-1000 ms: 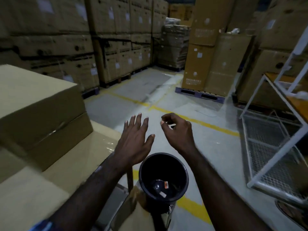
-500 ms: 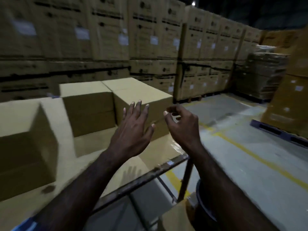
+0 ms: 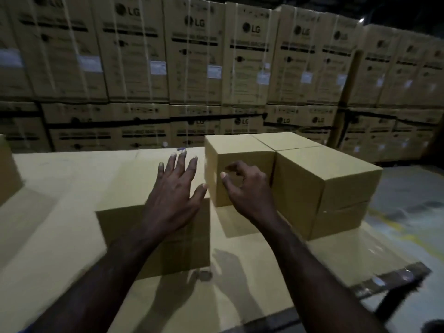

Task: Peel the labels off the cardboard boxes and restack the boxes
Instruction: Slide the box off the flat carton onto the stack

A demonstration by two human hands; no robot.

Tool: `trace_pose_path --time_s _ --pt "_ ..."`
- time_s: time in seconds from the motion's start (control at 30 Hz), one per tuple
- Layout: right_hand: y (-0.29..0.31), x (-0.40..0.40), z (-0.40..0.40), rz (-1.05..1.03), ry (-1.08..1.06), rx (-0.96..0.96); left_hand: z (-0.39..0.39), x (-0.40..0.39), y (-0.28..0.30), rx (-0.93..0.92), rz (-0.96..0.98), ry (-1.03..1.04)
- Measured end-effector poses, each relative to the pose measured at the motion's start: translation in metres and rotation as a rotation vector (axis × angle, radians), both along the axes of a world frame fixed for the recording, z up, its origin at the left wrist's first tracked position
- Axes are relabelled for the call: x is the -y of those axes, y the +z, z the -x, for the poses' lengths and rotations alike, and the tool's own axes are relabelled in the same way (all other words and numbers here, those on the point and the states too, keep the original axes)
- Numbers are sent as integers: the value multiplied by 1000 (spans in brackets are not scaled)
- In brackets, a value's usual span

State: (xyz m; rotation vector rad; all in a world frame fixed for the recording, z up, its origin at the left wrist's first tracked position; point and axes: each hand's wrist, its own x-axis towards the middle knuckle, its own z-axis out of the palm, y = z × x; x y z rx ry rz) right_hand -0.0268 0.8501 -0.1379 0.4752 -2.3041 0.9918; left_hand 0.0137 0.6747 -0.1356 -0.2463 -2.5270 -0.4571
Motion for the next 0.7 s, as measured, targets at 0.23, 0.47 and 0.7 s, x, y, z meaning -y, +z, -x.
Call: trace_pose_path --time_s 0.23,0.47,0.7 --pt "-24 90 28 -73 -40 153 23 113 -22 130 15 123" --pt "-48 116 39 -159 -119 240 35 172 -52 334 38 242" --pt "-55 120 47 -31 -173 252 42 174 -54 388 -316 180"
